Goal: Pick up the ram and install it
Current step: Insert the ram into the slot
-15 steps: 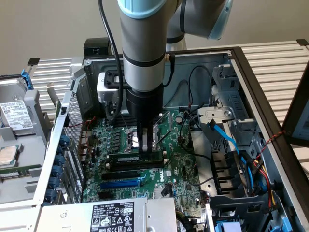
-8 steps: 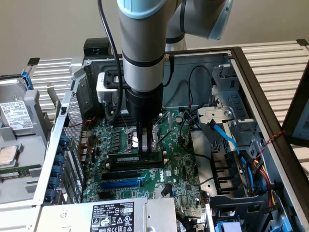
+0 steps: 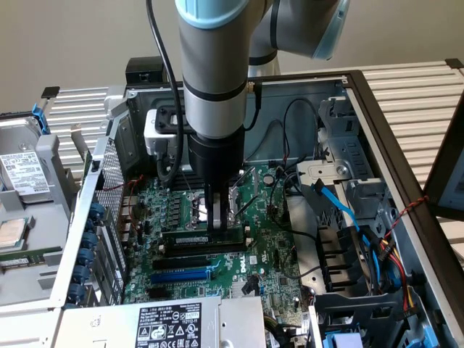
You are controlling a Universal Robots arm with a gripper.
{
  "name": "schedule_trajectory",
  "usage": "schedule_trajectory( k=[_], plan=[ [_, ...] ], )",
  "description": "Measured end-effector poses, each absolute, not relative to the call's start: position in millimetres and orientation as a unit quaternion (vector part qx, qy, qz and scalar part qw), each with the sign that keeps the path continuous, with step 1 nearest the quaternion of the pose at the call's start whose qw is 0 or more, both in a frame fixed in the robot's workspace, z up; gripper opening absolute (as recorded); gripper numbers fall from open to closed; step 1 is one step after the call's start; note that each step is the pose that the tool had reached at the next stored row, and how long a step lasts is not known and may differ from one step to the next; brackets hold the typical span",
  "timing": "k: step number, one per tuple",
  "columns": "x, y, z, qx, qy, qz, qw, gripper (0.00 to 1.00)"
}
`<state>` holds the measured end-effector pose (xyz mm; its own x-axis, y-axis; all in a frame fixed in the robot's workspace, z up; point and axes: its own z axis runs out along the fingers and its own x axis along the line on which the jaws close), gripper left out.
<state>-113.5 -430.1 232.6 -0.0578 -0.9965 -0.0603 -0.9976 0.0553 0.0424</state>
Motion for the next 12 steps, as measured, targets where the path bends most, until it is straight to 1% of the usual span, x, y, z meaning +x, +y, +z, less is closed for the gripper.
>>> schedule_trajectory(
  k=[5,12],
  plan=[
    [-112.9,-429.6,232.9,-0.686,0.727,0.033,0.003,0.12],
    [-112.7,-428.4,233.1,-0.686,0.727,0.032,0.002,0.12]
  ],
)
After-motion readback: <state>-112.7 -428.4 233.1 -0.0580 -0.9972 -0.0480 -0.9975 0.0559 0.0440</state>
